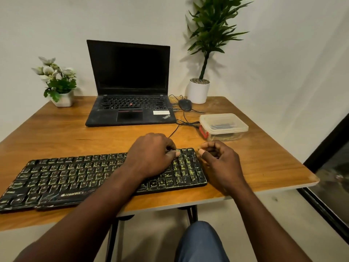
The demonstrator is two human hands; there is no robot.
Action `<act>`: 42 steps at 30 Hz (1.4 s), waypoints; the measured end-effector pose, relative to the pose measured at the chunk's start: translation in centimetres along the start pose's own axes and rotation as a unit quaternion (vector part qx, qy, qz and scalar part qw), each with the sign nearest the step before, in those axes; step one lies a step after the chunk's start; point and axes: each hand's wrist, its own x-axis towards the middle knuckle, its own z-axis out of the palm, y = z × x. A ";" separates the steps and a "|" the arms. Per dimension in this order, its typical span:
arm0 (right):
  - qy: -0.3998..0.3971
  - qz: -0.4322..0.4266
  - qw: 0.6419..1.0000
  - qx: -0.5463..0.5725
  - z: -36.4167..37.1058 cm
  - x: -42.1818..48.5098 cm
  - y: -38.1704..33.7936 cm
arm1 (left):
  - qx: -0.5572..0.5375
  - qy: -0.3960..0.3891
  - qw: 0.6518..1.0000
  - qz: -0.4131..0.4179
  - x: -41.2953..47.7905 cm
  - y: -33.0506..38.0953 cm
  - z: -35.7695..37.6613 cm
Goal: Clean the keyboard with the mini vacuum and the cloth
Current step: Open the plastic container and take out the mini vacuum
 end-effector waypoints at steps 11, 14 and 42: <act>0.144 0.034 0.987 -0.063 -7.9 5.9 3.5 | -0.033 -0.057 0.998 -0.023 9.1 5.6 3.9; 0.184 0.047 0.979 -0.074 -9.2 7.7 4.4 | -0.040 -0.066 0.997 -0.025 11.4 6.4 5.5; 0.163 0.080 0.983 0.038 -10.0 5.1 2.5 | -0.296 -0.136 0.931 -0.164 9.4 6.8 2.4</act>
